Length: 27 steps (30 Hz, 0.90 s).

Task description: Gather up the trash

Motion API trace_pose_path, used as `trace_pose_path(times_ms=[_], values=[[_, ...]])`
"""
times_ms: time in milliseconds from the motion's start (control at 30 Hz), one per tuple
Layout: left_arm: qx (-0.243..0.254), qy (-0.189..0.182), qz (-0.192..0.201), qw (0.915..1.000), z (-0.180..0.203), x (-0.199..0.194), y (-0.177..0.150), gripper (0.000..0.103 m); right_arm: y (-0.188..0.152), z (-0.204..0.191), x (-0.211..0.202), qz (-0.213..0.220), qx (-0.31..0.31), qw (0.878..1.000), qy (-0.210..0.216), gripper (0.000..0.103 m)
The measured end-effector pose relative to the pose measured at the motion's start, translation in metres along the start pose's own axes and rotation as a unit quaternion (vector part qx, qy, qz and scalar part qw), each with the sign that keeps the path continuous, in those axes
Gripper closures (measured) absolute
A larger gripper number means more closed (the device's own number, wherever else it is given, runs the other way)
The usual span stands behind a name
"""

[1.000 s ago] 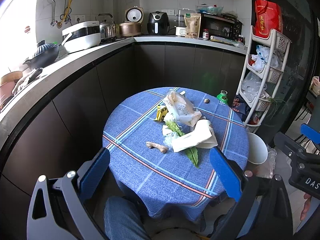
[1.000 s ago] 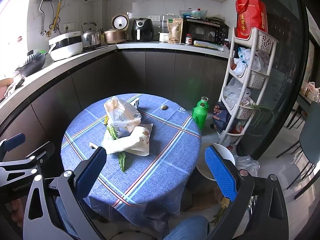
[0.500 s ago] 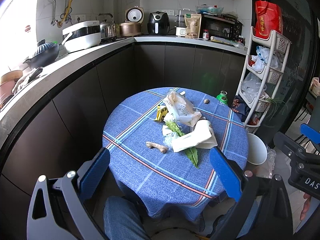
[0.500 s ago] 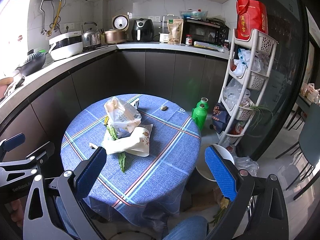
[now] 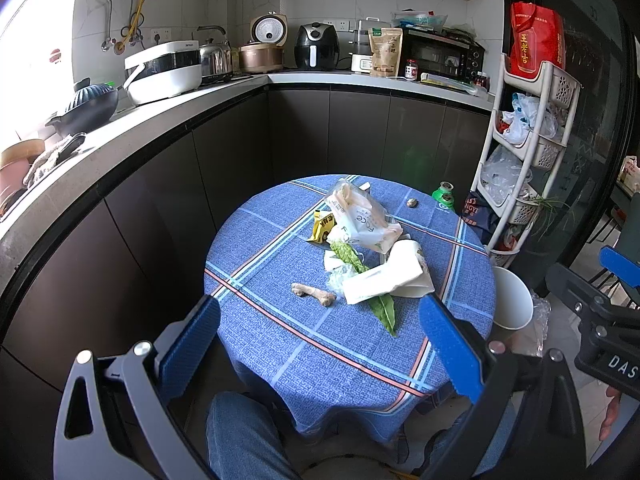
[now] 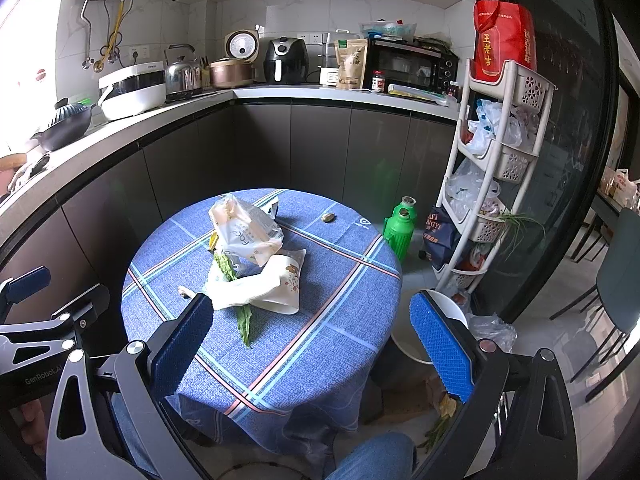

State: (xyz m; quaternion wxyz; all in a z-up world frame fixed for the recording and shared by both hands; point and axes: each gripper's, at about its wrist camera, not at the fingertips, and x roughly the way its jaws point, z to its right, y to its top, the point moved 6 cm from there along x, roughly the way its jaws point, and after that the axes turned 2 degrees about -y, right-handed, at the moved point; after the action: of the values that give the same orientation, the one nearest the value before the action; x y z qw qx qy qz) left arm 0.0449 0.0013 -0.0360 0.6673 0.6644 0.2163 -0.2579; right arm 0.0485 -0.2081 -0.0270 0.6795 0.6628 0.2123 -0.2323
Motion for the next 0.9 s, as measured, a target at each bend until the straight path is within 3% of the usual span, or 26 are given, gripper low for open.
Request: trace_pose_path(times_ms=[900], values=[[0.000,-0.002,-0.001,1.0000,0.0023,-0.0050,0.0011,0.004,0.0010,-0.0010,-0.0011,-0.002,-0.002,1.000,-0.002,0.009]])
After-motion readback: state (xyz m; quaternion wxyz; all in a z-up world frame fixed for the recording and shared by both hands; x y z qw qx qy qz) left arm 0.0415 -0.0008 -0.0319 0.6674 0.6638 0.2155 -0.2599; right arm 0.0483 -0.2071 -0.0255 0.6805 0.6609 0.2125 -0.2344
